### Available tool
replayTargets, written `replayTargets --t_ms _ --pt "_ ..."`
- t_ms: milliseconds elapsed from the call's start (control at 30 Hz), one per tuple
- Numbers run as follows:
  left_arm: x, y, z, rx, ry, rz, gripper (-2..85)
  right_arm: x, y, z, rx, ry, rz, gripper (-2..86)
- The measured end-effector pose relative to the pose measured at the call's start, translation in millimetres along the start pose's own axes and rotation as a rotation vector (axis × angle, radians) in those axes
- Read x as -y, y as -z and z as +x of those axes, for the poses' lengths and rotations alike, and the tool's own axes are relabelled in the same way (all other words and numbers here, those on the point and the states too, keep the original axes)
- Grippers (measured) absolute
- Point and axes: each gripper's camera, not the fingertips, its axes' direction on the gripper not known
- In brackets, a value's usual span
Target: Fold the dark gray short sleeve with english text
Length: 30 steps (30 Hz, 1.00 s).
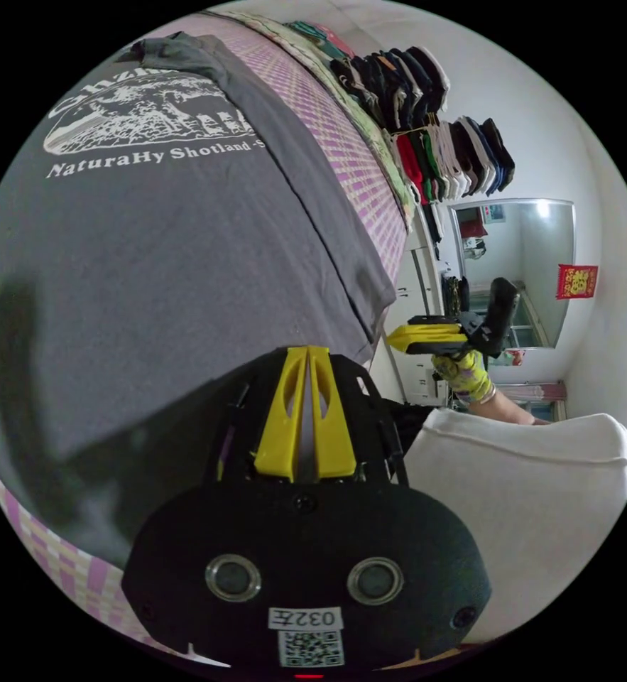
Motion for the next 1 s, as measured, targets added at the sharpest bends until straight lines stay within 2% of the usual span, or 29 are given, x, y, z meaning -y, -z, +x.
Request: replayTargets --t_ms 233,300,367,467,567,700,833,1000 --pt "-22 15 11 -0.005 0.052 0.033 -0.9 13 29 29 -0.047 0.001 0.116 -1.0" --pt "-27 18 13 -0.007 0.077 0.052 -0.9 26 17 47 -0.032 0.005 0.045 -1.0" --pt "-35 28 13 -0.038 0.124 0.103 -0.9 45 -11 68 0.038 0.001 -0.144 -1.0" --pt "-52 48 15 -0.065 0.223 0.217 -0.9 63 4 75 0.13 0.097 -0.099 -1.0" --pt "-70 61 14 -0.076 0.336 0.315 -0.9 95 30 90 0.119 0.173 0.003 -0.7" --pt "-82 65 17 -0.083 0.422 0.354 -0.9 168 36 109 0.148 0.244 0.066 0.9" --pt "-86 85 51 0.222 0.494 0.34 -0.9 271 22 81 0.041 0.429 0.147 3.5" --pt "-53 81 100 0.544 0.433 0.163 -0.9 380 -23 44 -0.101 0.53 0.165 5.9"
